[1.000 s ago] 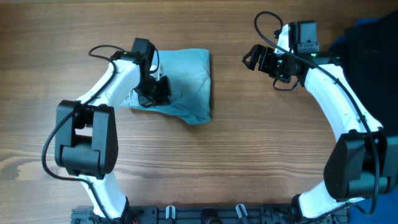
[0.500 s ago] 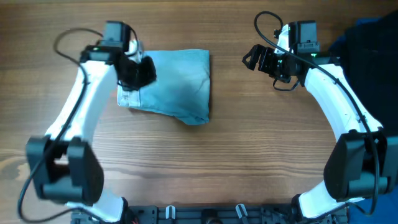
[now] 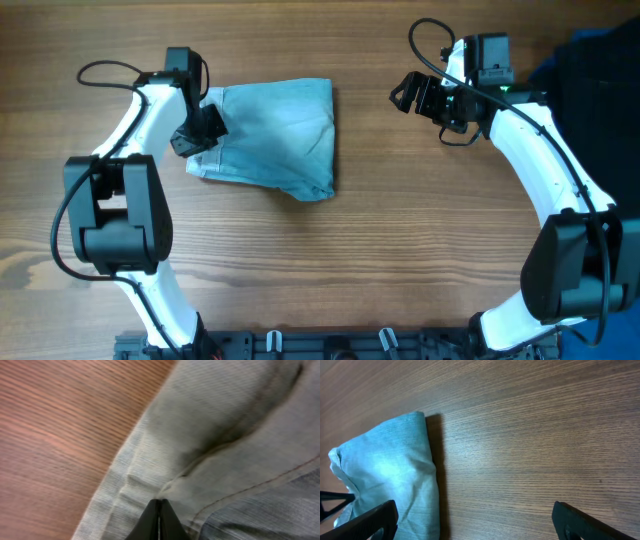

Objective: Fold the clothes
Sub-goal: 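Tuck and smooth the jeans' left edge with the left gripper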

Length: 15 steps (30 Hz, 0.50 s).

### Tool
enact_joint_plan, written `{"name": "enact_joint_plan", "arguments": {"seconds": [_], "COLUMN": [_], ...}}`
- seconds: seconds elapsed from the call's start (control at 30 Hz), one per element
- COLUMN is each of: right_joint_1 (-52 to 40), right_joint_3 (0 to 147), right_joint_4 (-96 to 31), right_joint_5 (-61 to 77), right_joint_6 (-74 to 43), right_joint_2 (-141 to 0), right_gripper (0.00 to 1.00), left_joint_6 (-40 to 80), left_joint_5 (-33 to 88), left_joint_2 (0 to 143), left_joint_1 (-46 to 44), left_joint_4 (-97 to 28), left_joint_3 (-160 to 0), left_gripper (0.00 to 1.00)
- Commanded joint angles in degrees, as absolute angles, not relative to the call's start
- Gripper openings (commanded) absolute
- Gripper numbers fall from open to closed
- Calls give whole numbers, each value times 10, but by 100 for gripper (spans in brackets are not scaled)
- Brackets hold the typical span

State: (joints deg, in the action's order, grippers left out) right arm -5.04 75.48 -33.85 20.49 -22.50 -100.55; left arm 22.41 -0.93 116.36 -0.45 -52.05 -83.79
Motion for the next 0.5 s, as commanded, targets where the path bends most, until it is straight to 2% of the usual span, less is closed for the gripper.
{"name": "enact_joint_plan", "arguments": {"seconds": [0.0, 0.13, 0.2, 0.23, 0.33, 0.47], "right_joint_1": [-50, -50, -50, -50, -50, -50], "right_joint_3": [755, 755, 755, 755, 755, 755], "right_joint_4": [-337, -337, -337, -337, -337, -337], "right_joint_5": [199, 199, 199, 199, 199, 199], "right_joint_6": [-227, -227, -227, -227, -227, -227], "right_joint_2": [-1008, -1008, -1008, -1008, -1008, -1008], "right_gripper": [100, 100, 100, 100, 100, 100], "left_joint_6": [232, 232, 227, 227, 227, 210], "left_joint_5": [15, 43, 42, 42, 43, 42], "left_joint_2": [1088, 1032, 1045, 1059, 1125, 1233], "left_joint_1": [-2, -10, -11, -11, -11, -11], "left_joint_4": [-518, -437, -423, -421, -422, -408], "left_joint_3": [-891, -900, -900, -900, -900, -900], "left_gripper": [4, 12, 26, 29, 26, 17]}}
